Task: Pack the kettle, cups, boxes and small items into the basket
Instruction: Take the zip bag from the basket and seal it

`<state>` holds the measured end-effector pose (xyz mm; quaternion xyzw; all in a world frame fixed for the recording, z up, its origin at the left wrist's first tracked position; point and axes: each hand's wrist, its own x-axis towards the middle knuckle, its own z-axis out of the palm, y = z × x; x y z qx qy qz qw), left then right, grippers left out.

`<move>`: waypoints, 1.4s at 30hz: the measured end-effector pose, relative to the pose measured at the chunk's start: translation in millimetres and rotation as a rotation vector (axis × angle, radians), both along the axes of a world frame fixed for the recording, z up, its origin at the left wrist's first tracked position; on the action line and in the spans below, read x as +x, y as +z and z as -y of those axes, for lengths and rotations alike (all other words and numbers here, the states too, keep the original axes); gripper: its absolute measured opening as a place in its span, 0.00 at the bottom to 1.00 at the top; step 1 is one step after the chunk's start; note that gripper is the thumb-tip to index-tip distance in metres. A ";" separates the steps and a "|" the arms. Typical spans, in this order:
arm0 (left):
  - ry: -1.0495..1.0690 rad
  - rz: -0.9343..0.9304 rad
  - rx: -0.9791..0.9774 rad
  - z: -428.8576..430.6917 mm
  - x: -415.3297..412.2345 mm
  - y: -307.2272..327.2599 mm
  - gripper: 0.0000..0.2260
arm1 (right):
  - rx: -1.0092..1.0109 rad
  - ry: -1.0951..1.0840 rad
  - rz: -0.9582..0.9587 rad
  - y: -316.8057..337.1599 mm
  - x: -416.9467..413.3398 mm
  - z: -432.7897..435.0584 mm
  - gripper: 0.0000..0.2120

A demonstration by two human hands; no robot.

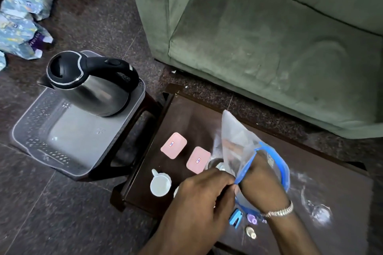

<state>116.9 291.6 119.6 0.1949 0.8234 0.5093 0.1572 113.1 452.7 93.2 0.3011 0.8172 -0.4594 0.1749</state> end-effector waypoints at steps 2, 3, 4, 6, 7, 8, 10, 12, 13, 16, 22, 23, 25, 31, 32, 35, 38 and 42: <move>-0.012 0.015 -0.015 1.6 -3.4 0.7 0.04 | 0.187 0.163 0.043 1.8 -12.9 0.3 0.19; -0.014 0.021 -0.021 2.2 -6.1 1.0 0.05 | 0.345 0.245 -0.084 1.3 -15.4 1.2 0.20; -0.013 0.026 -0.030 2.5 -8.9 1.4 0.05 | 0.284 0.284 0.056 1.3 -19.0 3.5 0.20; 0.009 0.043 -0.060 2.5 -14.6 0.2 0.07 | 0.325 0.336 0.082 -10.4 -22.1 -1.8 0.15; 0.033 0.059 -0.082 2.0 -17.3 -1.5 0.07 | 0.331 0.369 0.111 -18.1 -23.1 -0.9 0.16; 0.058 0.076 -0.111 1.3 -20.5 -4.3 0.08 | 0.373 0.464 0.107 -19.6 -23.1 1.2 0.19; 0.111 0.111 -0.175 -1.1 -27.3 -11.5 0.09 | 0.526 0.603 -0.055 -9.0 -22.0 13.0 0.22; 0.172 0.157 -0.222 -3.4 -33.2 -19.1 0.09 | 0.552 0.611 -0.175 -9.6 -17.2 16.8 0.15; 0.199 0.185 -0.238 -4.4 -35.1 -22.3 0.09 | 0.575 0.606 -0.203 -9.2 -12.8 19.3 0.10; 0.274 0.246 -0.282 -4.9 -39.3 -29.7 0.08 | 0.573 0.557 -0.337 -17.0 2.3 16.2 0.07; 0.332 0.249 -0.351 -2.6 -49.3 -41.3 0.10 | 0.278 0.283 -0.607 -11.0 19.5 -0.9 0.18; 0.339 0.248 -0.359 -3.7 -50.0 -41.8 0.11 | 0.222 0.192 -0.614 -7.6 21.1 -4.7 0.22; 0.343 0.230 -0.373 -5.5 -50.9 -42.3 0.12 | 0.029 0.004 -0.571 -1.1 21.5 -16.0 0.32; 0.302 0.222 -0.401 -10.3 -49.7 -42.1 0.11 | -0.314 -0.216 -0.377 7.4 16.6 -63.6 0.29; 0.295 0.221 -0.403 -11.3 -49.0 -41.5 0.11 | -0.281 -0.174 -0.323 7.9 18.0 -72.3 0.23; 0.274 0.223 -0.405 -15.3 -47.2 -40.7 0.11 | -0.247 -0.088 -0.181 11.5 28.3 -95.7 0.08; 0.263 0.214 -0.419 -20.0 -45.0 -40.3 0.11 | -0.127 0.020 -0.117 17.3 42.3 -119.1 0.16; 0.256 0.210 -0.447 -25.2 -41.9 -40.9 0.13 | 0.128 0.076 -0.112 35.5 61.5 -149.7 0.10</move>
